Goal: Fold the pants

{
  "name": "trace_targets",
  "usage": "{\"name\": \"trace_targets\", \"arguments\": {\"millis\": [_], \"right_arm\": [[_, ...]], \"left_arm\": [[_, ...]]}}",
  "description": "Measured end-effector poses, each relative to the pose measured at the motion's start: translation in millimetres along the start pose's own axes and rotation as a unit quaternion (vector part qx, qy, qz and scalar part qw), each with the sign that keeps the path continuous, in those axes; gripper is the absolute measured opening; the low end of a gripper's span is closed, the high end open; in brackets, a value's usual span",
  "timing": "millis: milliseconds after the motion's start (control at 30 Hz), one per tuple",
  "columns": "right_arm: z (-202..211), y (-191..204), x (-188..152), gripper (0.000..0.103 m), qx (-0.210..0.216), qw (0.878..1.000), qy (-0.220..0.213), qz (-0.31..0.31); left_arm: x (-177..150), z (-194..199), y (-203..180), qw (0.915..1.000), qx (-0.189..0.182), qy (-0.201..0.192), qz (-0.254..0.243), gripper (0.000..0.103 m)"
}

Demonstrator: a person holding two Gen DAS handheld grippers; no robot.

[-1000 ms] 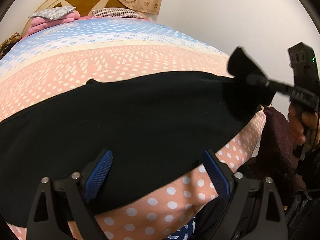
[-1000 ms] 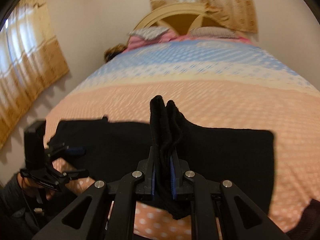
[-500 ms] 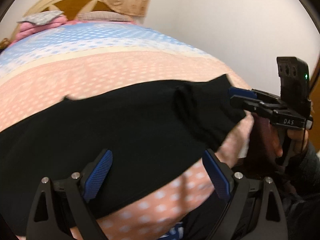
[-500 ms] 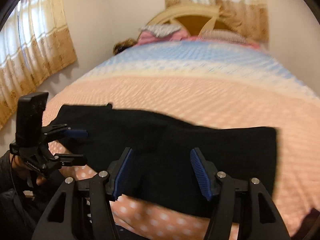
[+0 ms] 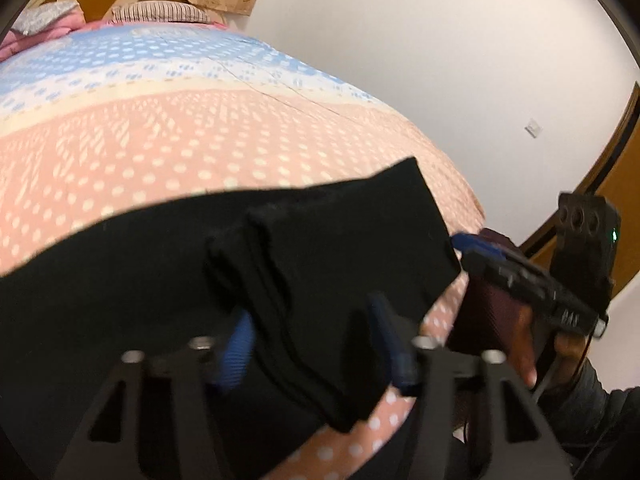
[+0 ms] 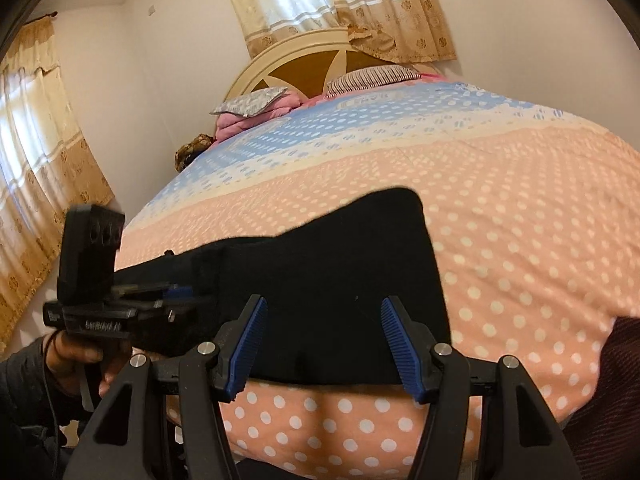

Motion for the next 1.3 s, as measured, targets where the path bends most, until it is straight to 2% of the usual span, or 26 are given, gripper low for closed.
{"name": "trace_targets", "arguments": {"millis": [33,67,233,333,433,533,633,733,833,933,1000,1033,1067,1133,1200,1300], "right_arm": [[-1.3,-2.4,-2.4,0.061,0.0,1.0,0.003,0.002],[-2.4,-4.6,-3.1,0.061,0.0,1.0,0.003,0.002],[5.6,-5.6,6.7,0.061,0.023,1.0,-0.02,-0.004],[3.4,0.3,15.3,0.063,0.007,1.0,-0.025,0.016],[-18.3,3.0,21.7,0.063,-0.003,1.0,-0.002,0.024],[-53.8,-6.5,18.1,0.063,-0.026,0.998,0.048,0.02],[-44.6,-4.1,21.7,0.063,-0.012,0.999,0.036,0.021],[-24.4,2.5,40.4,0.064,0.033,0.999,-0.009,0.015],[-32.8,5.6,58.4,0.068,0.023,0.999,-0.021,0.026],[-80.4,-22.0,61.2,0.069,-0.003,0.999,0.048,-0.012],[-82.8,-28.4,60.1,0.069,0.013,0.999,0.031,-0.02],[-79.3,-27.0,61.2,0.069,0.014,0.999,0.029,-0.02],[-73.1,-24.1,63.4,0.069,0.015,0.999,0.024,-0.024],[-58.3,-15.1,64.6,0.069,0.022,0.999,0.004,-0.034],[-47.7,1.2,61.4,0.069,0.05,0.998,-0.003,-0.024],[-47.1,37.7,50.0,0.069,0.104,0.994,0.01,0.012]], "left_arm": [[3.5,-1.0,0.4,1.0,0.001,0.0,0.0,0.022],[8.5,-1.3,1.5,1.0,-0.003,-0.001,0.002,0.016],[18.0,16.8,4.6,0.9999,0.0,-0.016,0.001,0.016],[16.2,19.4,18.9,0.9998,0.007,-0.006,0.017,0.016],[6.6,13.4,23.8,0.9996,0.0,0.009,0.028,0.016],[-1.0,6.2,23.2,0.9993,0.003,0.017,0.032,0.016],[-4.9,11.3,26.7,0.9991,-0.004,0.013,0.041,0.016],[-9.9,19.8,26.0,0.9993,-0.002,0.009,0.037,0.017],[-17.8,31.8,24.9,0.9995,0.021,0.005,0.024,0.018],[-28.8,50.7,28.0,0.9989,0.044,-0.004,0.014,0.019],[-36.9,69.0,35.3,0.9975,0.069,-0.013,0.006,0.023],[-41.1,77.3,39.9,0.9964,0.084,-0.015,0.003,0.033],[-46.2,88.8,45.9,0.9941,0.106,-0.021,0.001,0.045],[-55.5,111.1,60.1,0.9887,0.147,-0.03,0.0,0.057],[-65.1,133.7,78.6,0.9815,0.189,-0.034,0.005,0.058],[-82.2,167.7,111.6,0.9689,0.244,-0.033,0.029,0.059]]}}
Point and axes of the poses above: each gripper's, at about its wrist camera, not at the fingertips, and z roughly against the way its jaws point, y to its left, x to its top, the point moved 1 cm from there along -z, roughly the way its jaws point, and after that the axes turned 3 degrees about -z, right-handed, at the moved point
